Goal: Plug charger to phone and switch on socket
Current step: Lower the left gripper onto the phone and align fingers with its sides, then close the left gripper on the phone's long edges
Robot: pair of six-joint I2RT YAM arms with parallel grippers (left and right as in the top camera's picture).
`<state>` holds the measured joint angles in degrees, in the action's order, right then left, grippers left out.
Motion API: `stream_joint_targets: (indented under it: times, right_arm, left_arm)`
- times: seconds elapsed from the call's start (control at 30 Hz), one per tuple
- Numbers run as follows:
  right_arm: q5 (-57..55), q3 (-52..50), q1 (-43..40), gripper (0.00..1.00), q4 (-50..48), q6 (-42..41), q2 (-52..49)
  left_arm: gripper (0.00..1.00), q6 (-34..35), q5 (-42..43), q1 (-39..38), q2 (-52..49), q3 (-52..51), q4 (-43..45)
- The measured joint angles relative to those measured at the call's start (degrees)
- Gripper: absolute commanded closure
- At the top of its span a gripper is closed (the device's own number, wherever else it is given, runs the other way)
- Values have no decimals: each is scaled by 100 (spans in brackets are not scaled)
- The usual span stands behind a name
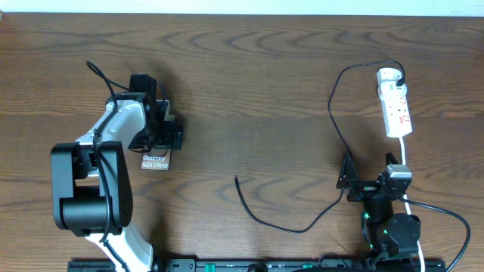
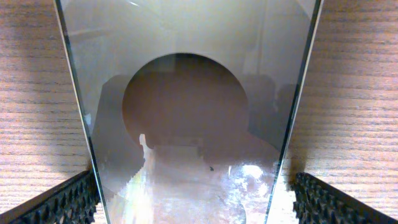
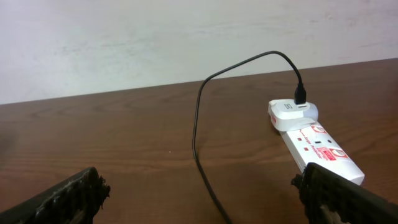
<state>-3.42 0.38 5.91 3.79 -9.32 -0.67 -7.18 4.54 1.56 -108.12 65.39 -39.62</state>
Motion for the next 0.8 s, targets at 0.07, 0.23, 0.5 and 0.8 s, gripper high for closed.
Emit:
stream_joint_targets:
  times: [0.07, 0.23, 0.5, 0.8]
  right_arm:
    - [-2, 0, 0, 1, 0, 0, 0]
    - [0, 0, 0, 1, 0, 0, 0]
    - [-2, -2, 0, 1, 0, 0, 0]
    - [-2, 0, 0, 1, 0, -2, 0]
  left_arm:
    - [2, -22, 33, 37, 2, 0, 0]
    - [2, -37, 94, 68, 13, 0, -2]
    - [2, -37, 109, 70, 13, 0, -2]
    - [2, 24, -9, 70, 13, -2, 2]
